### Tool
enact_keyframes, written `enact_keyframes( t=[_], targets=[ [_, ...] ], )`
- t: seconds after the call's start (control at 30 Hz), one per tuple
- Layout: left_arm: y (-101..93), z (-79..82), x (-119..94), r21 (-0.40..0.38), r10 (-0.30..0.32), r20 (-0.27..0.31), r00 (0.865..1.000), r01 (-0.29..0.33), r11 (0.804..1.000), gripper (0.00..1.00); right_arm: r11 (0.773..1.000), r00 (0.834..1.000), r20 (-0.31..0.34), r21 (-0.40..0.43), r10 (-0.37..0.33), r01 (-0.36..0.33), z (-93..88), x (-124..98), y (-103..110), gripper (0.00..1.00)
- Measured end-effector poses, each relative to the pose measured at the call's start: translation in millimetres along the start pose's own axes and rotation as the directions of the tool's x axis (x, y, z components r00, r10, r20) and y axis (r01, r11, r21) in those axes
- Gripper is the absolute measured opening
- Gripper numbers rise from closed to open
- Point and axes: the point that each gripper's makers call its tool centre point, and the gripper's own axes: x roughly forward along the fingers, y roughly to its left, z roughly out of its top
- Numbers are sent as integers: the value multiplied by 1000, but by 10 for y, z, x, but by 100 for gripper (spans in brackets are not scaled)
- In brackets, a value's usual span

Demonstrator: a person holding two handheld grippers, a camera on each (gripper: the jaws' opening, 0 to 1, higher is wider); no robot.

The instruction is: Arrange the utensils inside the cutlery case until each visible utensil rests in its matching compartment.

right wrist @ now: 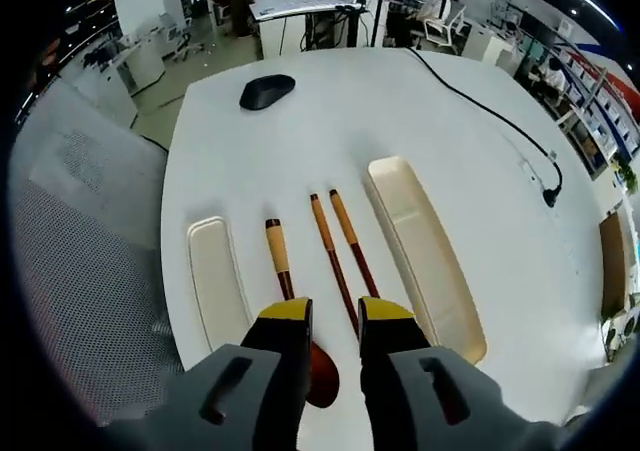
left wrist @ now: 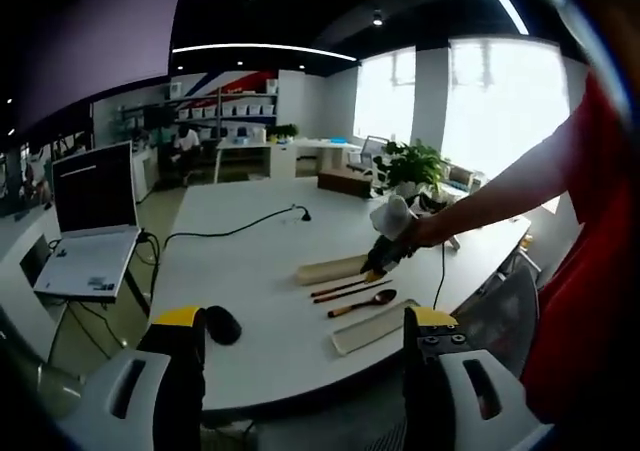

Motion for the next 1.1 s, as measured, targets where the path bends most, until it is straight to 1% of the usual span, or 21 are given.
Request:
enact_keyframes(
  t=[0.1, 0.2, 0.3, 0.4, 0.57, 0.6, 0.63, 0.7, 0.77, 0.93, 1.0, 1.03, 1.1],
  targets=[
    [13, -19, -10, -9, 6, 2, 1000, -6, 1000, 83, 1000, 1000, 2, 6, 2, -2, 13, 9, -14, 14],
    [23, -57, -15, -11, 15, -8, 1000, -15, 1000, 83, 1000, 1000, -13, -2, 4, -4, -4, 34, -28, 14],
    [14, -55, -29, -21, 19, -1, 1000, -19, 1000, 83, 1000, 999, -31, -14, 6, -7, -23, 79, -49, 14],
    [5, -65, -34, -39, 22, 2, 1000, -22, 999, 83, 1000, 999, -38, -22, 13, -14, -32, 167, -116, 13],
    [3, -109, -14, -23, 30, -26, 999, -30, 999, 83, 1000, 999, -38, -22, 18, -19, -14, 322, -210, 12],
    [0, -102, -14, -20, 30, -23, 999, -30, 999, 83, 1000, 999, -34, -20, 20, -20, -8, 343, -211, 12],
    [-36, -62, -6, -24, 11, 0, 1000, -11, 1000, 84, 999, 999, -36, -22, 23, -24, -9, 358, -210, 11],
    [-59, -45, -2, -38, 5, 12, 1000, -4, 999, 83, 998, 997, -64, -41, 36, -39, -57, 401, -209, 13],
    [-60, -79, 13, -30, 17, 0, 1000, -17, 999, 82, 997, 996, -82, -68, 27, -32, -82, 436, -241, 12],
    [-38, -140, 14, -28, 28, -15, 999, -29, 999, 85, 998, 995, -96, -48, 30, -35, -88, 495, -262, 10],
    [-31, -142, 3, -36, 26, -11, 1000, -27, 999, 85, 998, 995, -101, -55, 21, -27, -79, 510, -256, 11],
    [-22, -141, -2, -39, 30, -8, 1000, -30, 999, 85, 998, 994, -103, -54, 23, -29, -76, 516, -248, 14],
    [-10, -163, -7, -40, 29, -19, 999, -30, 999, 84, 997, 993, -120, -73, 7, -16, -86, 524, -255, 16]
  ],
)
